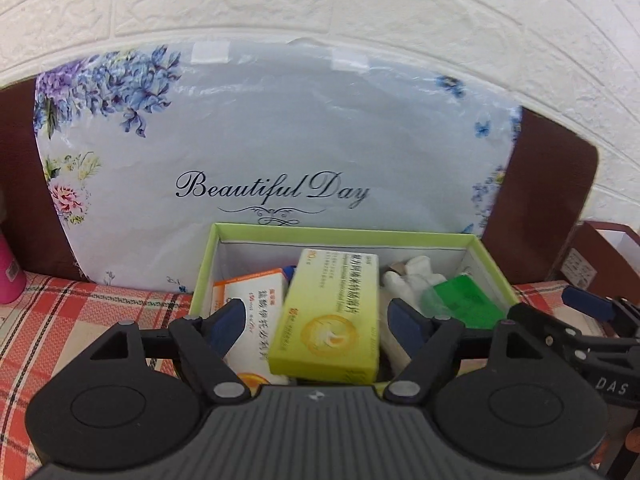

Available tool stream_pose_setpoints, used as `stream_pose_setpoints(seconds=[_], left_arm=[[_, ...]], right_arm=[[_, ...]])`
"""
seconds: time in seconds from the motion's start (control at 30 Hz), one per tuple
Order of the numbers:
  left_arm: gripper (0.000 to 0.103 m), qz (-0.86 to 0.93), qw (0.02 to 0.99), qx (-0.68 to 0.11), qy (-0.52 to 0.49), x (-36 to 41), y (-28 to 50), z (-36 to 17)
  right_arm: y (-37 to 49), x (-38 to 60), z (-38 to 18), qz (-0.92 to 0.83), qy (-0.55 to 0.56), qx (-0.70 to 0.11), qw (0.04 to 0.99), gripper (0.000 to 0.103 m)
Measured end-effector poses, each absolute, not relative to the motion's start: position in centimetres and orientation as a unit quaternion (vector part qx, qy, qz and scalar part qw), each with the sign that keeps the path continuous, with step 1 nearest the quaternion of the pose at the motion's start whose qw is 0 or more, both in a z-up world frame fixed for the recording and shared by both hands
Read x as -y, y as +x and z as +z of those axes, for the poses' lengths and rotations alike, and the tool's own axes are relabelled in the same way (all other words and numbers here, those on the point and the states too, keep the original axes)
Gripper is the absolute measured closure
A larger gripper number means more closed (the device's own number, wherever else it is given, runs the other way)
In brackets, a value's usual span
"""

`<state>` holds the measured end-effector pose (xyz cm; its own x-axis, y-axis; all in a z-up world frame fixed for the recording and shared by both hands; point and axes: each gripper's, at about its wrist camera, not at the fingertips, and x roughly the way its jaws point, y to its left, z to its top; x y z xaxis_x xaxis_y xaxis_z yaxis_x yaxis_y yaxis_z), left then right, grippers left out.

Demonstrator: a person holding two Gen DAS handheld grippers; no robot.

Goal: Organize objects
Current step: 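Lower both boxes into the lime-green box and open both tools, then move both tools back to the remaining items on the cloth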

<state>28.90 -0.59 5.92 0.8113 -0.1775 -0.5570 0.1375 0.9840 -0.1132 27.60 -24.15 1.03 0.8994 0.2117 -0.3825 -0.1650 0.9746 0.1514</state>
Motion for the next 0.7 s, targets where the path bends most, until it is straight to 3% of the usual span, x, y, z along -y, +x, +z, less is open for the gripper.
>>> stream_pose_setpoints(seconds=[0.3, 0.7], left_arm=[[0.017, -0.068, 0.959, -0.276, -0.011, 2.3, 20.9, 8.5], [0.017, -0.049, 0.951, -0.305, -0.011, 2.5, 13.2, 5.0]], right_arm=[[19.7, 24.9, 4.6, 0.101, 0.065, -0.178, 0.977, 0.000], [10.5, 25.1, 3.4, 0.105, 0.071, -0.196, 0.972, 0.000]])
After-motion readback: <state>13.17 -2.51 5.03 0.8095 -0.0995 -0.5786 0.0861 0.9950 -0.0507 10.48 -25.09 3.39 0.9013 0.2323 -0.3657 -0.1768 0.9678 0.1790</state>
